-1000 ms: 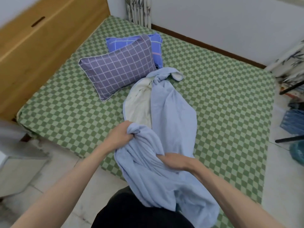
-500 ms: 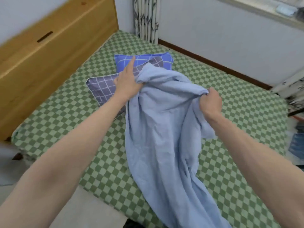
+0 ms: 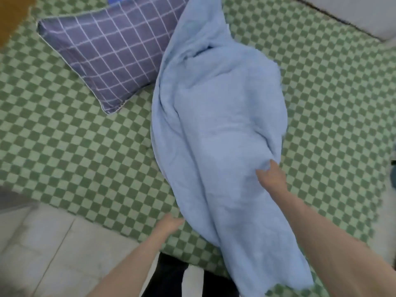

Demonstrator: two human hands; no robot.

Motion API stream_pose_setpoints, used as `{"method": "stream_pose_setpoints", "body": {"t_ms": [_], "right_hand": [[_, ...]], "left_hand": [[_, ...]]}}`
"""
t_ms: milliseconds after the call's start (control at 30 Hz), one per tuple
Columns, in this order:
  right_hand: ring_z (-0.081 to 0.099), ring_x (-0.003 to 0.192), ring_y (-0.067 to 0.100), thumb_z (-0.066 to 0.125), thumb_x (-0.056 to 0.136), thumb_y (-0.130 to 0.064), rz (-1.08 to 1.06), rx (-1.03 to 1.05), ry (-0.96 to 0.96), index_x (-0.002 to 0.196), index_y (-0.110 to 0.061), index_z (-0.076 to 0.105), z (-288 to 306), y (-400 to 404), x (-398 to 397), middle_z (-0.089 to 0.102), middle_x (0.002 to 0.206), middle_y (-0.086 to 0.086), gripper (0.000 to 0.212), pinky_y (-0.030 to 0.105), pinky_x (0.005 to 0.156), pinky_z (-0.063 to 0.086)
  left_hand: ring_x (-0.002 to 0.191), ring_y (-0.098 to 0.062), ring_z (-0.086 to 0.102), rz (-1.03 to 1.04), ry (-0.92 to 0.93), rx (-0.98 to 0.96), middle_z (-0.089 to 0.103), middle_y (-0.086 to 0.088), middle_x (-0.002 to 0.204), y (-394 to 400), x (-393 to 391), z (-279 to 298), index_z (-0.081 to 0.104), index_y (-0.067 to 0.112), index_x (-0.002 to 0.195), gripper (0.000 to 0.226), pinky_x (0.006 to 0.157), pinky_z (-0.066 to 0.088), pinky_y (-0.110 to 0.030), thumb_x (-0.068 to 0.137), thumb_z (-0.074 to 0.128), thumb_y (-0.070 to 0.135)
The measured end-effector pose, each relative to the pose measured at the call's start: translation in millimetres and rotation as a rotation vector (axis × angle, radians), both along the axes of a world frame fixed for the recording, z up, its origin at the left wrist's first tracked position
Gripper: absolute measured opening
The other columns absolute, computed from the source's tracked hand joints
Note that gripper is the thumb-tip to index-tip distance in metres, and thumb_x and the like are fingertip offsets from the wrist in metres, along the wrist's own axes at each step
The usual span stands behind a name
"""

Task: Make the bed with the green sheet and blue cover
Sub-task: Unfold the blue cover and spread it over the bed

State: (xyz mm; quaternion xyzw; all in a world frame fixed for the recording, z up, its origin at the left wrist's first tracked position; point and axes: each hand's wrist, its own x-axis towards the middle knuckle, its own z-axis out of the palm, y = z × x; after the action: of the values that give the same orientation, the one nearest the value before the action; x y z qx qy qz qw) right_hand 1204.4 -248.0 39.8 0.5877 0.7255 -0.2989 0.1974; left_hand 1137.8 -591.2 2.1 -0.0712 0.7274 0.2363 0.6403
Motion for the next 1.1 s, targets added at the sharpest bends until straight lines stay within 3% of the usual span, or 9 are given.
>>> {"method": "stream_pose_setpoints", "body": {"t_ms": [200, 367, 467, 600, 733, 800, 867, 967, 1100], "right_hand": [[0.039, 0.139, 0.038, 0.086, 0.063, -0.049, -0.348, -0.09, -0.185, 0.152, -0.021, 0.023, -108, -20, 153, 0.035, 0.154, 0.013, 0.113, 0.056, 0.112, 0.036], [0.058, 0.119, 0.04, 0.07, 0.087, -0.043, -0.234, -0.02, -0.146, 0.137, -0.007, 0.046, -149, -31, 174, 0.058, 0.134, 0.019, 0.066, 0.047, 0.101, 0.047], [0.056, 0.124, 0.039, 0.059, 0.097, -0.04, -0.185, -0.001, -0.054, 0.136, -0.004, 0.05, -135, -56, 151, 0.058, 0.136, 0.021, 0.054, 0.043, 0.105, 0.043], [0.061, 0.108, 0.037, 0.056, 0.097, -0.038, -0.133, -0.138, 0.059, 0.121, -0.002, 0.055, -97, -102, 91, 0.063, 0.12, 0.021, 0.043, 0.042, 0.093, 0.05], [0.063, 0.117, 0.028, 0.067, 0.092, -0.03, -0.243, -0.408, 0.57, 0.136, -0.01, 0.049, -59, -144, 7, 0.066, 0.127, 0.01, 0.051, 0.049, 0.101, 0.05], [0.067, 0.106, 0.017, 0.071, 0.09, -0.032, -0.111, -0.66, 0.653, 0.146, -0.023, 0.04, -49, -162, -25, 0.069, 0.117, 0.001, 0.064, 0.037, 0.093, 0.055], [0.062, 0.113, 0.006, 0.068, 0.09, -0.036, 0.181, -0.756, 0.584, 0.148, -0.038, 0.039, -47, -175, -45, 0.064, 0.124, -0.011, 0.065, 0.021, 0.094, 0.05], [0.062, 0.115, 0.013, 0.059, 0.094, -0.028, 0.285, -0.479, 0.491, 0.128, -0.025, 0.066, -71, -172, -44, 0.069, 0.121, -0.006, 0.035, 0.026, 0.097, 0.047], [0.062, 0.113, 0.031, 0.049, 0.098, -0.018, -0.407, 0.07, 0.303, 0.122, -0.009, 0.061, -118, -132, 3, 0.066, 0.121, 0.011, 0.029, 0.034, 0.089, 0.047]], "left_hand": [[0.126, -0.026, 0.055, 0.378, -0.163, -0.147, 0.053, -0.01, 0.144, 40, 72, -97, 0.044, 0.005, 0.146, 0.068, 0.108, 0.045, -0.038, 0.093, 0.068, 0.039], [0.091, -0.017, 0.059, 0.64, 0.18, -0.172, 0.064, 0.002, 0.103, 53, 97, -135, 0.063, 0.021, 0.109, 0.022, 0.073, 0.046, -0.026, 0.103, 0.05, 0.038], [0.101, -0.019, 0.059, 0.703, 0.399, -0.069, 0.063, 0.002, 0.114, 35, 88, -102, 0.056, 0.024, 0.115, 0.021, 0.084, 0.046, -0.029, 0.107, 0.041, 0.036], [0.102, -0.027, 0.061, 0.532, 0.705, -0.062, 0.064, -0.011, 0.114, -27, -24, -47, 0.055, 0.007, 0.12, 0.037, 0.084, 0.047, -0.037, 0.104, 0.045, 0.039], [0.09, -0.028, 0.059, 0.5, 1.133, -0.169, 0.06, -0.018, 0.103, -108, -205, 18, 0.053, -0.001, 0.103, 0.049, 0.086, 0.048, -0.049, 0.095, 0.047, 0.047], [0.101, -0.023, 0.06, 0.446, 1.261, -0.252, 0.06, -0.013, 0.112, -140, -276, 35, 0.052, 0.009, 0.105, 0.047, 0.091, 0.047, -0.04, 0.092, 0.042, 0.053], [0.12, -0.018, 0.056, 0.402, 1.22, -0.367, 0.056, -0.006, 0.132, -170, -322, 28, 0.049, 0.02, 0.129, 0.05, 0.103, 0.043, -0.034, 0.094, 0.039, 0.053], [0.145, -0.023, 0.035, 0.349, 1.103, -0.546, 0.036, -0.005, 0.156, -178, -324, -10, 0.027, 0.02, 0.153, 0.066, 0.118, 0.032, -0.039, 0.092, 0.043, 0.042], [0.145, -0.034, 0.03, 0.175, 0.997, -0.258, 0.025, -0.019, 0.159, -109, -184, -43, 0.021, 0.005, 0.156, 0.072, 0.12, 0.025, -0.043, 0.094, 0.056, 0.02]]}}
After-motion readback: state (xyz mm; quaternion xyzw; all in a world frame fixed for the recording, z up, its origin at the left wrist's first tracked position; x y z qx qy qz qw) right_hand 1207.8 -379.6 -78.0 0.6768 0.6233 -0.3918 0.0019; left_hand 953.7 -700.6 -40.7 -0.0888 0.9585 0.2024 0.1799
